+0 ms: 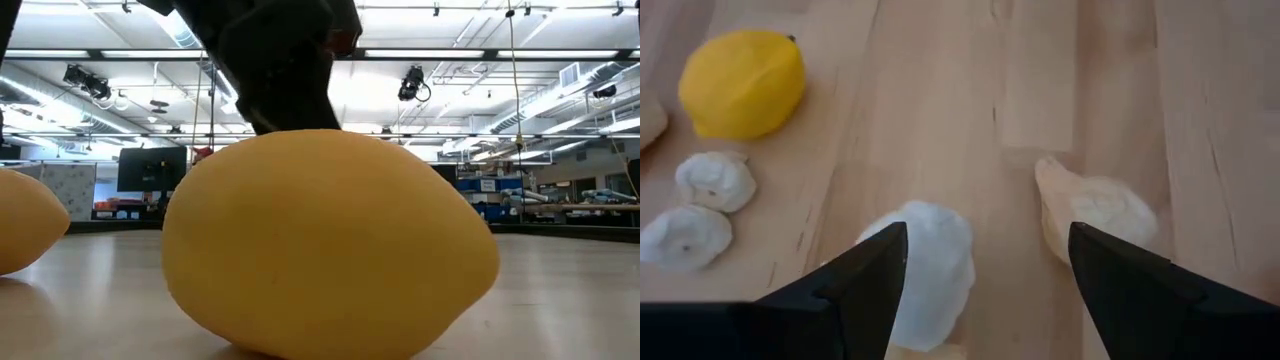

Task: Sort produce into baskets
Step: Put the green lime into the bottom white bin

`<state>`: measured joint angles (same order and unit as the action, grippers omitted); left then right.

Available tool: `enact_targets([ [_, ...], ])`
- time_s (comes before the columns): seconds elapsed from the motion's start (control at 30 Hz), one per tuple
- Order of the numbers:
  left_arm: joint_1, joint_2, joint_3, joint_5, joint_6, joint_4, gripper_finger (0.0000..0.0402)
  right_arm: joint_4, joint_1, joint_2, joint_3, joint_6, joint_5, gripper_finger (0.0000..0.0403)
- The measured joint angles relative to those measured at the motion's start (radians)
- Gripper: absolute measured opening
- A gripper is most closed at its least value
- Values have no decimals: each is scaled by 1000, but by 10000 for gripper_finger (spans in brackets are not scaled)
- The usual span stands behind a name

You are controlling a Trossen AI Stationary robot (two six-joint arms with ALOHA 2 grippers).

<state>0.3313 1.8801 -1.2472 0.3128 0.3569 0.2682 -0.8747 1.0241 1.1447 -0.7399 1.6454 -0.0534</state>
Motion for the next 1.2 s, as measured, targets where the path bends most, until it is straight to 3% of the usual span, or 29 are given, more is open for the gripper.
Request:
enact_targets([
  [0.37, 4, 0, 0, 1, 13, -39, 282, 52, -3, 29, 0, -49, -72, 233],
  [0.53, -1, 0, 0, 7, 12, -38, 282, 82, -3, 29, 0, -56, -15, 233],
  [0.8, -3, 0, 0, 9, 12, -38, 282, 147, -4, 29, 0, -199, -7, 235],
  [1.07, -3, 0, 0, 9, 13, -37, 282, 145, -5, 29, 0, -209, 10, 234],
  [1.2, -3, 0, 0, 9, 14, -38, 282, 174, -3, 29, 0, -310, 65, 234],
])
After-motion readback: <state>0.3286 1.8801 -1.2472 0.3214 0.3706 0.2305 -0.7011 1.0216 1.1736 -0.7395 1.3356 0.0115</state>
